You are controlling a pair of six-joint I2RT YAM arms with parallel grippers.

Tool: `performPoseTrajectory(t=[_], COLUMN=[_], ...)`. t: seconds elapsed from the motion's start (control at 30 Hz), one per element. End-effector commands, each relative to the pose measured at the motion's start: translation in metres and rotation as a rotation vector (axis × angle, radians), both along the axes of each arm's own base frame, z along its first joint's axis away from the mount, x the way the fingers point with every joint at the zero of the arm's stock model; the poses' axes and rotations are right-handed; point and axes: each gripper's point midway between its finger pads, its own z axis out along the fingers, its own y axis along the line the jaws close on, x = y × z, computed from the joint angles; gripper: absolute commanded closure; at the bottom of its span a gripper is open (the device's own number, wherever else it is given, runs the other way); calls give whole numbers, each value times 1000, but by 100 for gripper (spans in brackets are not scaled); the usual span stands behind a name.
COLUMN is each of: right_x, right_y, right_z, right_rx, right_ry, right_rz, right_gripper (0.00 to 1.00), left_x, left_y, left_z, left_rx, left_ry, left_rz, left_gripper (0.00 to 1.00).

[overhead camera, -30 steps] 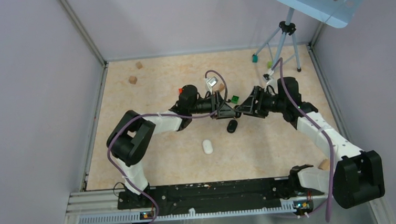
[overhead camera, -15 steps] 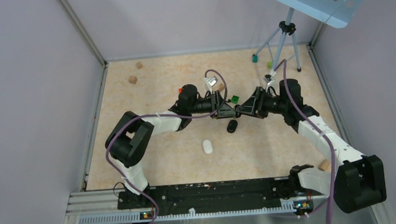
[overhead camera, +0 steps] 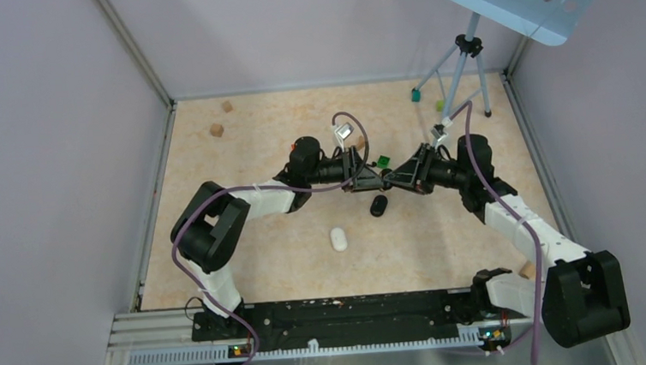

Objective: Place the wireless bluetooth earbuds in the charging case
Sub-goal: Pass from the left arm to the right

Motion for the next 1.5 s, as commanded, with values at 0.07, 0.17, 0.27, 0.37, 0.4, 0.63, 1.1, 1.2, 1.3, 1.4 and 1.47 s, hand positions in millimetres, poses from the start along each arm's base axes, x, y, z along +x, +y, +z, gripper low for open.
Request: performPoseTrajectory(t=[0.07, 0.17, 0.27, 0.37, 0.4, 0.63, 1.1, 1.2, 1.3, 1.4, 1.47], right_x=[9, 11, 14, 17, 18, 19, 19, 21, 21, 20, 20], right_y=[-1, -2, -1, -1, -2, -2, -3, -2, -2, -3, -3], right_z=[20, 22, 25, 26, 26, 22, 19, 22, 22, 19, 18], right_rx=[11, 20, 40, 49, 49, 43, 49, 45, 40, 29, 28], right_ry=[-72, -76, -78, -78, -77, -63, -48, -52, -56, -47, -47], right_rz=[-25, -42, -50, -62, -66, -68, -64, -60, -58, -58, -58], right_gripper=[57, 54, 55, 58, 59, 73, 58, 56, 58, 64, 70], left_x=[-2, -2, -2, -3, -2, -3, -4, -3, -3, -3, -3], left_y=[-2, -2, -2, -2, -2, -2, -1, -1, -2, -2, -2], left_z=[41, 41, 40, 40, 40, 40, 41, 40, 40, 40, 40], left_rx=[-82, -81, -79, -79, -79, -80, -80, -78, -78, -79, -78], left_ry=[-122, -122, -120, -120, -121, -122, -126, -122, -123, -124, -122], left_rz=[-10, -13, -13, -14, -13, -14, -17, -19, -17, -18, -18], left_gripper=[82, 82, 82, 82, 82, 82, 82, 82, 82, 82, 82])
